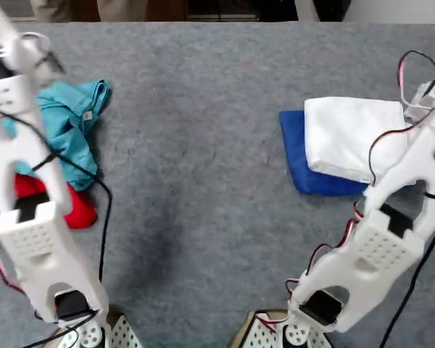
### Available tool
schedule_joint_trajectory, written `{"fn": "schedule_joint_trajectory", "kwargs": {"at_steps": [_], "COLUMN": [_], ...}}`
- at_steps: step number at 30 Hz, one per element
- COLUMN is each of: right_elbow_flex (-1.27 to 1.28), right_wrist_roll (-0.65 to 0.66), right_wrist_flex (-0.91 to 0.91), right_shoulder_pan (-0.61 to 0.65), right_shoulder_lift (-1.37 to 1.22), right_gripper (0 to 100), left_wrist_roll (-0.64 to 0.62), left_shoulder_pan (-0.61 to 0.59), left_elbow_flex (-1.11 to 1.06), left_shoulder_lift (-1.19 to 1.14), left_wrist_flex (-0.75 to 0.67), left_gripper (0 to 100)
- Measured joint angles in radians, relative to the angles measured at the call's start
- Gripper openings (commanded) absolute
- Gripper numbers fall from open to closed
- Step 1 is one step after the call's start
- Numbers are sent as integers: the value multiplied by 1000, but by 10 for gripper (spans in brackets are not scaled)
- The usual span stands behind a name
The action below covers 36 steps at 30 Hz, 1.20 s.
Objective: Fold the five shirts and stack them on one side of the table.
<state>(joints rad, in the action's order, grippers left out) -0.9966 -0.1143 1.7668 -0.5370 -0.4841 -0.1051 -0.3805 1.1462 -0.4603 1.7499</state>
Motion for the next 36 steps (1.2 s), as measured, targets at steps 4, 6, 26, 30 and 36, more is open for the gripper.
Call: {"fn": "schedule_joint_trajectory", "kwargs": {"at_steps": [4,6,26,30,36], "right_elbow_flex": [137,222,744,744,744], "right_wrist_roll": [0,0,0,0,0], "right_wrist_flex": [0,0,0,0,0], "right_shoulder_pan": [60,100,307,307,307], "right_shoulder_lift": [112,181,578,591,591], "right_gripper": [36,12,5,5,5], "left_wrist_roll": [49,52,57,58,60], "left_shoulder_pan": [-101,-115,-262,-376,-511], "left_elbow_flex": [-91,-167,-333,-189,14], "left_shoulder_lift": [43,38,-468,-542,-640], "left_wrist_flex": [0,-2,-503,-512,-509], "left_gripper": [162,162,19,50,51]}}
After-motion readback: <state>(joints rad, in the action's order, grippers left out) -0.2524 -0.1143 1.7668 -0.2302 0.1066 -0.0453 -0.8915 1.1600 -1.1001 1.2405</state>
